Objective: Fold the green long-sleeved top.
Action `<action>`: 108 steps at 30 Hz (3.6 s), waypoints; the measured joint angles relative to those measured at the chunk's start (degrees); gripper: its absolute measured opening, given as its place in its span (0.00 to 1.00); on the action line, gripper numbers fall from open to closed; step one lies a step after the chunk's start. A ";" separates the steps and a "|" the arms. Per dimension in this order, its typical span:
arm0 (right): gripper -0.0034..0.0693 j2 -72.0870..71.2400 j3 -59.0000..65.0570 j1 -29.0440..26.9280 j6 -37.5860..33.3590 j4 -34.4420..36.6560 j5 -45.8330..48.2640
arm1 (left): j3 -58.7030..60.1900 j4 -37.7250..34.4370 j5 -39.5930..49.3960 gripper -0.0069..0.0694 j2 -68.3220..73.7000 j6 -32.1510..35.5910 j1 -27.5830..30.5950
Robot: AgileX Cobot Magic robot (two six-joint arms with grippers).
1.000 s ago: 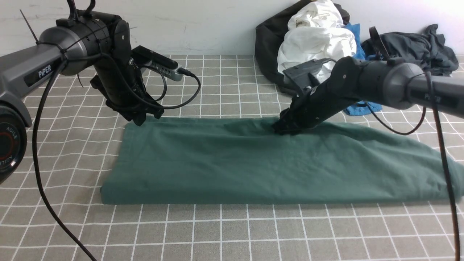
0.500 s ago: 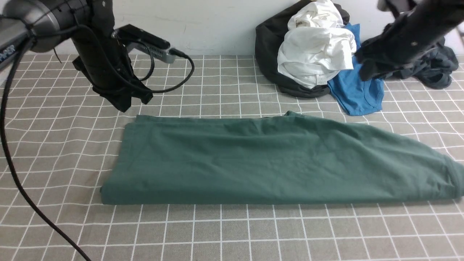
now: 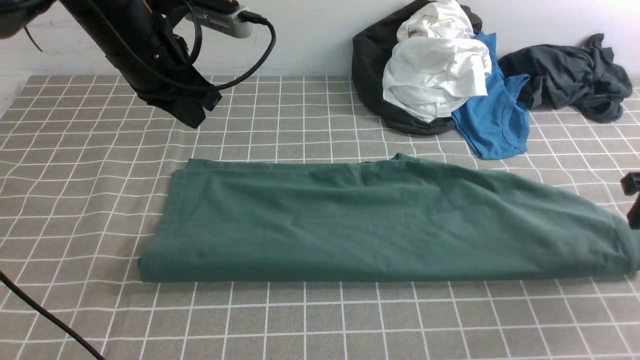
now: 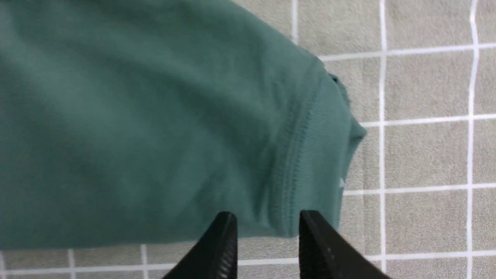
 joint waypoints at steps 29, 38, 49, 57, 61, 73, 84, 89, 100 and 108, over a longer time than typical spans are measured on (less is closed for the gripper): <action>0.11 8.97 -2.44 6.18 9.68 -11.31 -5.74 | 0.07 -1.69 0.07 0.08 -1.20 1.98 0.00; 0.07 -6.14 -13.68 7.84 11.63 -16.88 4.49 | 7.77 6.17 0.14 0.08 -18.36 -4.64 2.37; 0.07 -1.50 -30.11 37.46 2.78 -1.78 9.62 | 20.74 3.55 1.39 0.08 -41.74 -8.23 3.21; 0.07 17.99 -43.27 53.32 7.65 -0.83 7.06 | 29.34 3.38 1.50 0.08 -55.47 -8.59 3.21; 0.07 26.89 -50.18 56.89 10.45 -0.10 5.26 | 35.00 3.38 1.63 0.08 -62.62 -8.59 3.21; 0.64 34.82 -67.05 58.06 10.76 1.40 12.50 | 50.26 4.43 -0.73 0.08 -71.79 -8.59 0.95; 0.62 32.39 -67.55 58.06 14.05 -5.49 14.76 | 55.66 4.21 -5.51 0.08 -80.70 -12.10 0.95; 0.35 25.29 -59.34 58.06 12.91 -3.93 14.94 | 62.40 4.25 -11.15 0.08 -89.10 -13.42 0.95; 0.03 -4.43 -31.36 56.41 8.76 -6.78 14.73 | 80.50 4.25 -28.80 0.08 -99.51 -13.48 0.95; 0.03 -30.76 -4.32 53.41 6.67 -5.43 0.67 | 85.27 4.25 -28.95 0.08 -99.57 -13.48 0.95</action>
